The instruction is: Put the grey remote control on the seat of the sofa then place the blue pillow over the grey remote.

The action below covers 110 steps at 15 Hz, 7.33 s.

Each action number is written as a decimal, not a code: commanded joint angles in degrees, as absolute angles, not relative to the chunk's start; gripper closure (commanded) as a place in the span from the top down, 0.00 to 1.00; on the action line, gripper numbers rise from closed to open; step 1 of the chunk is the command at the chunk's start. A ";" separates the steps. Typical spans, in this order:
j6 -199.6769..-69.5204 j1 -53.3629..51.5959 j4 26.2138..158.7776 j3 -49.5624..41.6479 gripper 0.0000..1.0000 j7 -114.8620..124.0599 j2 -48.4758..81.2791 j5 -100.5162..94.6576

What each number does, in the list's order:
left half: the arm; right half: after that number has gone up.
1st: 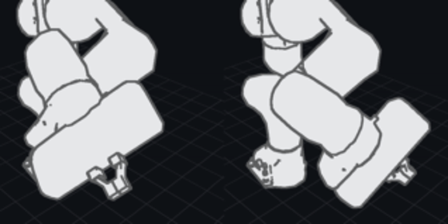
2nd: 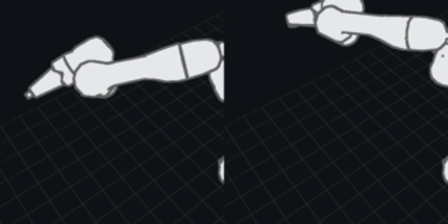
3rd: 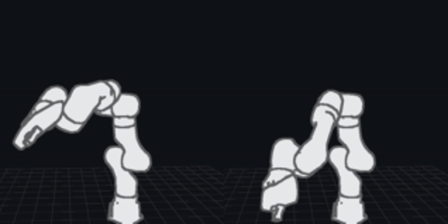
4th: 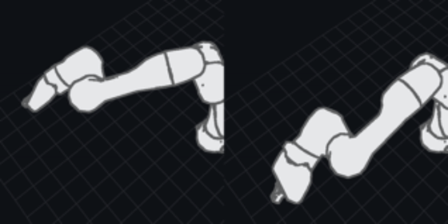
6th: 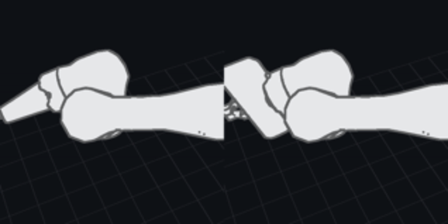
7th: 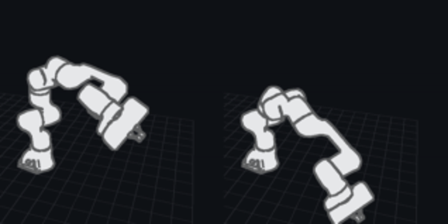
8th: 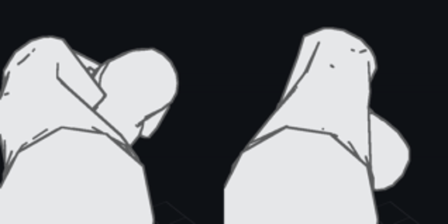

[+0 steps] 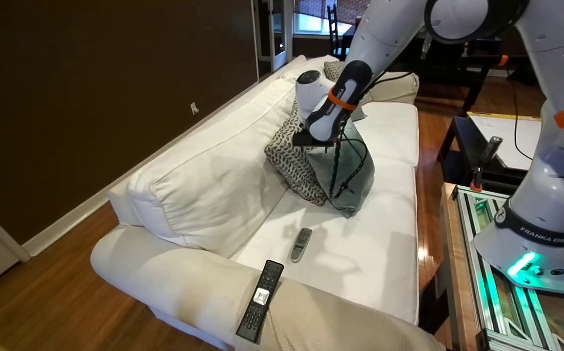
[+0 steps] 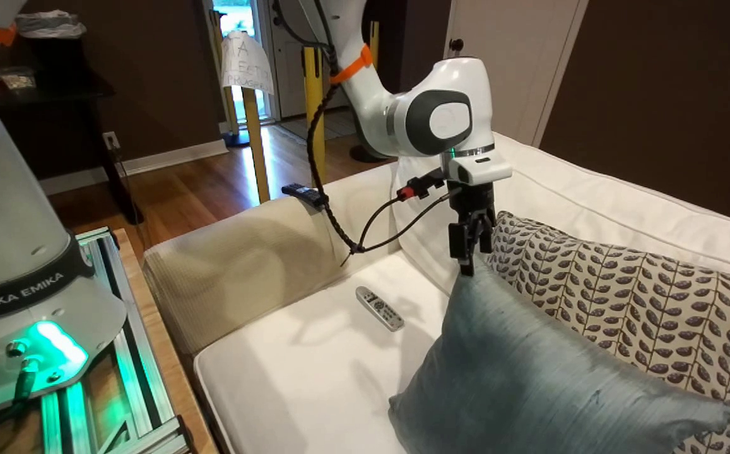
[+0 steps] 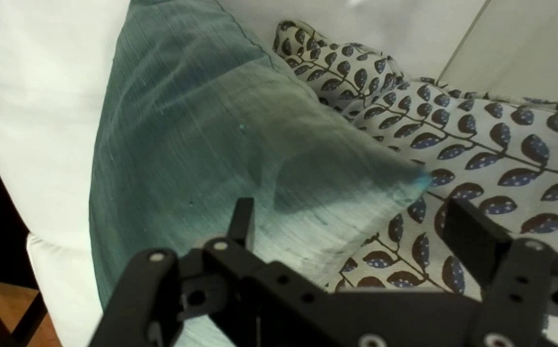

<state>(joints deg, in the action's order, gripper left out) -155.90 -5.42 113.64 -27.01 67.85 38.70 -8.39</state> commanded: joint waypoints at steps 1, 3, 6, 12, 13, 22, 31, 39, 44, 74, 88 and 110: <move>-156.41 -2.69 109.39 -24.51 1.00 66.92 42.52 -6.54; -155.55 -1.20 107.64 -22.91 1.00 65.68 43.79 -5.54; -153.84 0.67 105.01 -20.78 0.82 63.60 45.77 -3.84; -151.39 4.26 101.77 -17.18 0.34 59.56 48.18 1.01; -151.63 5.07 101.81 -16.32 0.27 58.76 48.22 2.21; -153.55 4.42 110.38 -14.50 0.02 58.54 41.47 8.70; -152.94 0.29 128.75 -14.53 0.02 60.31 25.29 8.09; -145.77 1.95 134.61 -5.48 0.02 51.65 18.51 12.78; -140.48 2.00 132.26 -0.99 0.02 41.98 19.37 18.74; -147.91 2.61 107.18 5.71 0.02 18.18 36.24 33.09; -140.75 -8.81 100.08 -4.89 0.02 28.19 37.56 9.05; -141.42 -8.15 123.14 -3.63 0.99 29.15 17.86 7.12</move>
<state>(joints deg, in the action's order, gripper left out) -140.28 -8.66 113.26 -3.65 29.40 25.37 7.46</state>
